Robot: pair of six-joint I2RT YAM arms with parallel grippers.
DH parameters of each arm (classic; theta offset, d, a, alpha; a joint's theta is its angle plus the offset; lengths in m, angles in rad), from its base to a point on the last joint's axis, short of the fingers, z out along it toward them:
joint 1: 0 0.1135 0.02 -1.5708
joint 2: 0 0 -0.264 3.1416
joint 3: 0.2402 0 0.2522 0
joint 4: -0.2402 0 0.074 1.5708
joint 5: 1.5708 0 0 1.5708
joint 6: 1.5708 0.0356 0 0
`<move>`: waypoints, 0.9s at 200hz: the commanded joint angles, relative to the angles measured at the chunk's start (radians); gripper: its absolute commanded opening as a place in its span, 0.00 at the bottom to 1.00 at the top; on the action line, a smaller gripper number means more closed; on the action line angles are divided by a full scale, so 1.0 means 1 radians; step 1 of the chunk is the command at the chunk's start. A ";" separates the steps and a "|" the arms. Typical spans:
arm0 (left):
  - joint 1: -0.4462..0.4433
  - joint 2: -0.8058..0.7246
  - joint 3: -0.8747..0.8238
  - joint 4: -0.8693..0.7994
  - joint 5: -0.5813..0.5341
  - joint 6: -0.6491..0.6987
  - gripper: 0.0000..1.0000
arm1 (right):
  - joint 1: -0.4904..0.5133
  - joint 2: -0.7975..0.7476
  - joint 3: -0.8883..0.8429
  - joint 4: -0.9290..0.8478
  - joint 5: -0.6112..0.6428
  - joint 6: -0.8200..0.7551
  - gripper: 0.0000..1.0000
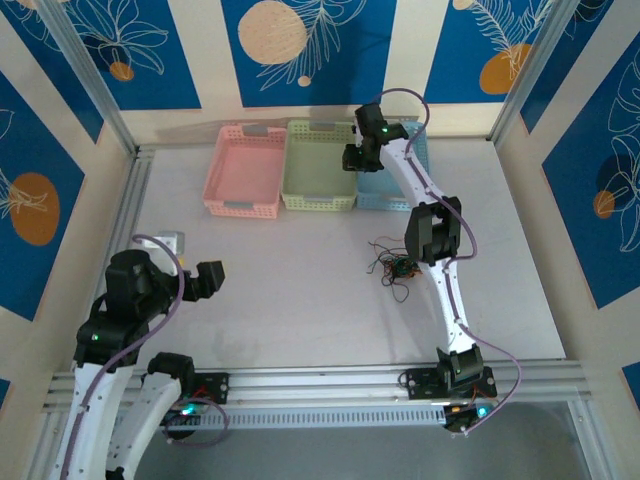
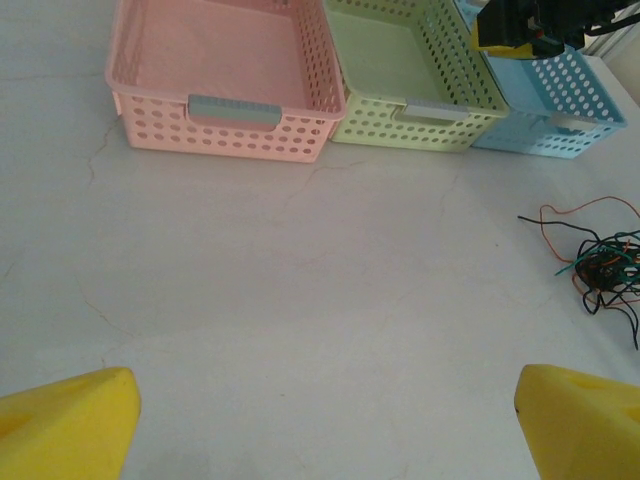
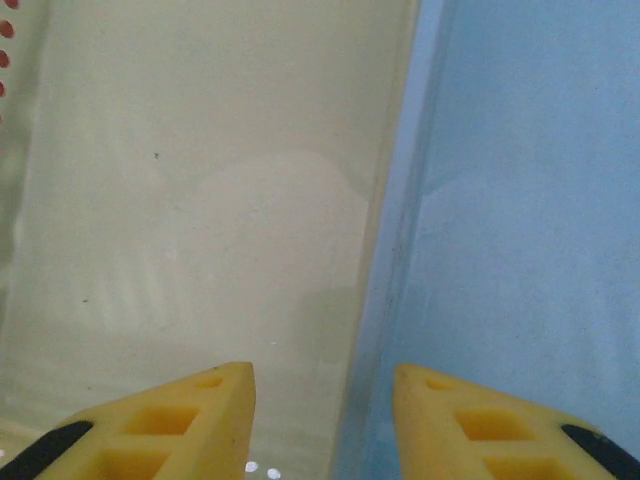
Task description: Untangle the cables
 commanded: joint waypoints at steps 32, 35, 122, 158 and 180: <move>0.002 -0.030 -0.007 0.016 0.002 0.011 0.96 | 0.033 -0.332 -0.171 -0.037 0.031 0.029 0.46; 0.002 -0.032 -0.007 0.016 0.003 0.009 0.96 | 0.034 -0.361 -0.203 -0.030 0.031 0.033 0.46; -0.001 -0.037 -0.007 0.016 0.004 0.009 0.96 | -0.001 -1.073 -1.215 0.167 0.110 0.201 0.62; 0.000 -0.037 -0.007 0.016 0.004 0.010 0.96 | -0.120 -1.129 -1.386 0.196 0.082 0.275 0.72; 0.000 -0.036 -0.008 0.018 0.004 0.010 0.96 | -0.168 -1.118 -1.443 0.226 0.051 0.281 0.79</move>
